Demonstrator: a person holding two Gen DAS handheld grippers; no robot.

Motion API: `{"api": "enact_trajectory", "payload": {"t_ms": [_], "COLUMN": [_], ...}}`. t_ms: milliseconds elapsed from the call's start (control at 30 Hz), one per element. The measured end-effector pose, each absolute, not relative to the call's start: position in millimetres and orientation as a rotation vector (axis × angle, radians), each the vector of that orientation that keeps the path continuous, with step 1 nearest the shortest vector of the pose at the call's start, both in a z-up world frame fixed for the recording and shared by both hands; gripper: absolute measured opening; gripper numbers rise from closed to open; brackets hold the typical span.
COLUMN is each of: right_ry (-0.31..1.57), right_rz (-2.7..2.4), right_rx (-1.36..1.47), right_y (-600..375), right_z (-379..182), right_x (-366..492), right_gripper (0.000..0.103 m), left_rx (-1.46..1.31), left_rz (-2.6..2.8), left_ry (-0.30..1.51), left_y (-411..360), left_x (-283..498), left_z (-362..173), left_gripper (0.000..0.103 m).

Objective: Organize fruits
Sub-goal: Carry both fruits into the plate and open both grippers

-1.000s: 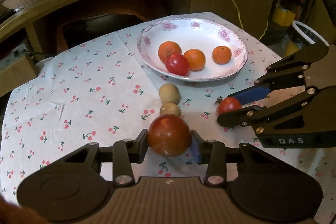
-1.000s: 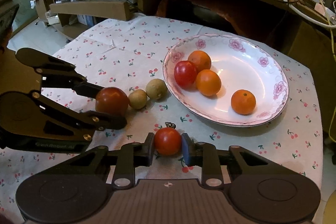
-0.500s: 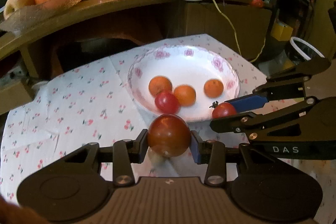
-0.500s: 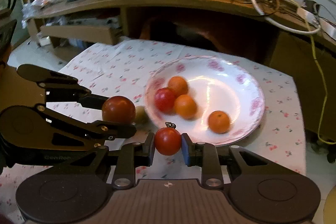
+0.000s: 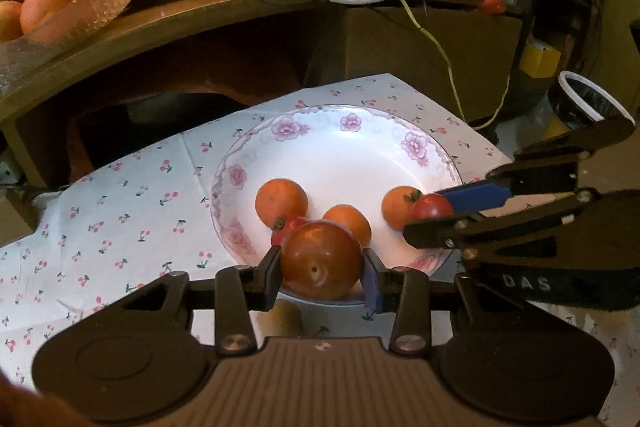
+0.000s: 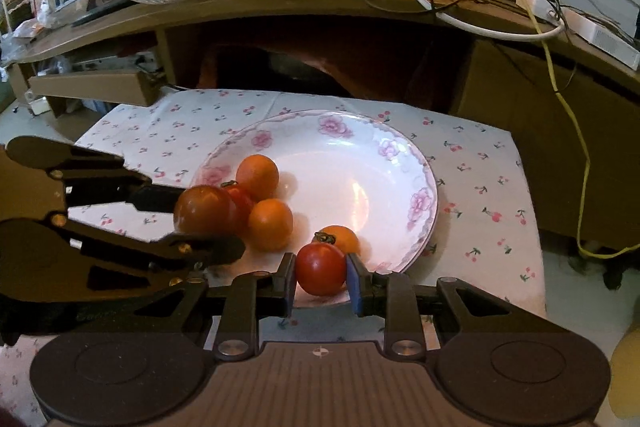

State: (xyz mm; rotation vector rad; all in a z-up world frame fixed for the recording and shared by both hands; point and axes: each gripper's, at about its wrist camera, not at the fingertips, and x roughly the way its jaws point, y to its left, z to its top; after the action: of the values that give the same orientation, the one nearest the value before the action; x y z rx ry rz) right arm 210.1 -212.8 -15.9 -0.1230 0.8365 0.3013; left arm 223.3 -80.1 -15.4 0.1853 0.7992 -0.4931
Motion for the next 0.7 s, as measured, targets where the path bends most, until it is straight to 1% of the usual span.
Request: {"api": "enact_trajectory", "payload": {"t_ms": [300, 600, 700], "right_ry": [0.825, 0.805, 0.798], "right_rz": [0.272, 0.258, 0.259], "right_rx": [-0.137, -0.117, -0.103], "right_y": [-214, -217, -219], "right_z": [-25, -25, -21], "right_x": [226, 230, 229], "right_gripper": [0.028, 0.033, 0.037], "left_rx": [0.190, 0.172, 0.169], "left_rz": [-0.475, -0.468, -0.465], "left_ry": [0.805, 0.805, 0.798], "left_y": [-86, -83, -82], "left_x": [240, 242, 241], "left_z": [-29, -26, -21], "left_gripper": [0.045, 0.047, 0.048]}}
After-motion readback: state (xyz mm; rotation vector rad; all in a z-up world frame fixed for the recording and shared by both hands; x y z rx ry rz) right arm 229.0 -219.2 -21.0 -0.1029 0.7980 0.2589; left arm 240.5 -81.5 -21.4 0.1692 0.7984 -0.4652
